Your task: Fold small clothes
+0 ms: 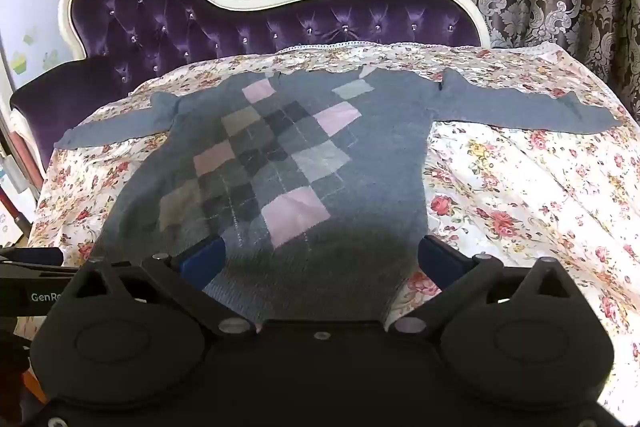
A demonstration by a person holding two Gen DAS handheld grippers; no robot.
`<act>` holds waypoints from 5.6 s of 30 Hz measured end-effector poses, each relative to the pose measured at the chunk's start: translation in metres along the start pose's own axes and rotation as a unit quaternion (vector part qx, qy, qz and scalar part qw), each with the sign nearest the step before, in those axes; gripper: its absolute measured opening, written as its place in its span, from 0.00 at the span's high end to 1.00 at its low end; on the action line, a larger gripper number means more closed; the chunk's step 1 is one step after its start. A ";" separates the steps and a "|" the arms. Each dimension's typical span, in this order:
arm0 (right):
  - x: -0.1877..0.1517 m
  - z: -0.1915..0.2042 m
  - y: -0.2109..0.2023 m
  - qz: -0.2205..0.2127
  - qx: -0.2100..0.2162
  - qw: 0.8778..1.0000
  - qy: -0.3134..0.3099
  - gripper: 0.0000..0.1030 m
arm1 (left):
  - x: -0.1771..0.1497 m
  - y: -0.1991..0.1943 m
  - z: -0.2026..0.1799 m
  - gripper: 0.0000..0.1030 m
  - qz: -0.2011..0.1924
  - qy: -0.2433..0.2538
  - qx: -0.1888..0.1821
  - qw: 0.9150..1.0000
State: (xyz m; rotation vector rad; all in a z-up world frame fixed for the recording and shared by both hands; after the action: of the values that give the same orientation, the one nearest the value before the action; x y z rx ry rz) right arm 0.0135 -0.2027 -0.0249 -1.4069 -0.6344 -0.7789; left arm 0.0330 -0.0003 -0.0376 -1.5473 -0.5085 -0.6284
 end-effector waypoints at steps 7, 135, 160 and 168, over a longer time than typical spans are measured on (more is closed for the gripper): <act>-0.003 0.003 0.003 0.006 0.001 1.000 0.004 0.01 | -0.003 0.002 -0.004 0.10 0.003 -0.003 -0.003 1.000; 0.059 -0.094 0.055 -0.040 0.033 0.998 0.041 0.01 | 0.093 0.051 -0.026 0.10 -0.094 0.045 -0.045 0.994; 0.105 -0.390 0.177 -0.033 -0.185 0.945 0.268 0.31 | 0.074 0.140 -0.030 0.06 -0.029 0.028 -0.042 0.998; 0.108 -0.419 0.195 -0.054 -0.167 0.932 0.317 0.35 | 0.074 0.144 -0.032 0.00 -0.028 0.029 -0.045 0.998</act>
State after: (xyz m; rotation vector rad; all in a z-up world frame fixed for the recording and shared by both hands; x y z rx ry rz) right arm 0.2076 -0.6311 -0.0922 -1.3181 -0.0716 -1.4001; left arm 0.1809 -0.0467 -0.0959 -1.5997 -0.4870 -0.7454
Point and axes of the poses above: each gripper's, at about its wrist camera, not at the fingertips, and y roughly the way its jaws point, z to its left, x to its top, the point moved 5 cm from there along y, roughly the way its jaws point, and after that the axes turned 4 degrees about -x, right-handed, at the moved point
